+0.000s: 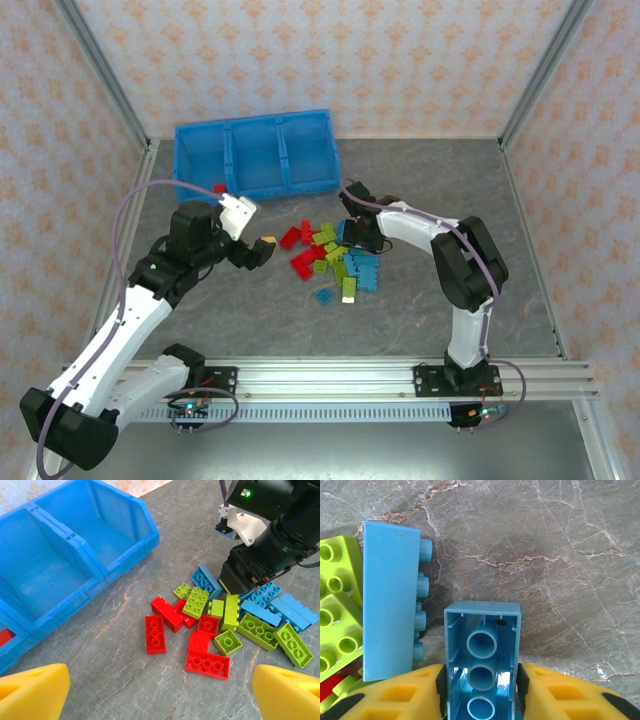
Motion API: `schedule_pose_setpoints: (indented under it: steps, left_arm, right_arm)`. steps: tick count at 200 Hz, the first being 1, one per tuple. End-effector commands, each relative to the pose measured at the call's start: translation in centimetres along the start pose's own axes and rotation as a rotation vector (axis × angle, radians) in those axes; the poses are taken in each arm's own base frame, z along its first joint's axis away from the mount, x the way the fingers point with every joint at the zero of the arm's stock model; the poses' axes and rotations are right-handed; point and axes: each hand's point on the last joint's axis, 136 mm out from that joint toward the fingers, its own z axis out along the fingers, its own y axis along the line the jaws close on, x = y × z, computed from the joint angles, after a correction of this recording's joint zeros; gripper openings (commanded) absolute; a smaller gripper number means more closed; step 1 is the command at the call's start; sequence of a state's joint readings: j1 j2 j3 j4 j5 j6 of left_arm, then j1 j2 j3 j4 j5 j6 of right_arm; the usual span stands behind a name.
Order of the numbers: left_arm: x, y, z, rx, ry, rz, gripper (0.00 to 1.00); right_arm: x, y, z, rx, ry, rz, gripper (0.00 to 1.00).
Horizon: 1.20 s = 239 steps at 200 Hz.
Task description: Sort the legos into containers by color
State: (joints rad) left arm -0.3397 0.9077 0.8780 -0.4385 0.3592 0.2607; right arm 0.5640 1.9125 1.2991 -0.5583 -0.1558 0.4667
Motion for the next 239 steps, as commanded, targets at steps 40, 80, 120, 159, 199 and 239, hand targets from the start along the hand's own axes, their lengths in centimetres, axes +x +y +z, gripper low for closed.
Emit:
schedule_pose_setpoints:
  steps: [40,80,120,159,199,239]
  left_arm:
    - [-0.5,0.8,0.1,-0.045,-0.027,0.007,0.95]
    - [-0.4,3.1,0.4,-0.168,0.013,-0.037,0.95]
    - [0.4,4.3,0.5,-0.233,0.047,-0.048,0.95]
    - [0.5,4.7,0.3,-0.256,0.047,-0.06,0.95]
    - [0.4,4.7,0.3,-0.26,0.043,-0.059,0.95]
    - [0.7,4.7,0.4,-0.256,0.053,-0.044,0.95]
  right_arm:
    - [-4.0,-0.1,-8.4,-0.059,-0.293,0.024,0.29]
    - [-9.5,5.4,-15.0,-0.29,-0.522,-0.042,0.31]
    - [-15.5,10.2,-11.6,-0.269,-0.54,-0.097,0.29]
    - [-19.6,13.2,-6.4,-0.226,-0.541,-0.122,0.29]
    - [-21.4,15.7,-2.9,-0.247,-0.507,-0.145,0.36]
    - [-21.5,16.5,-4.3,-0.266,-0.476,-0.146,0.51]
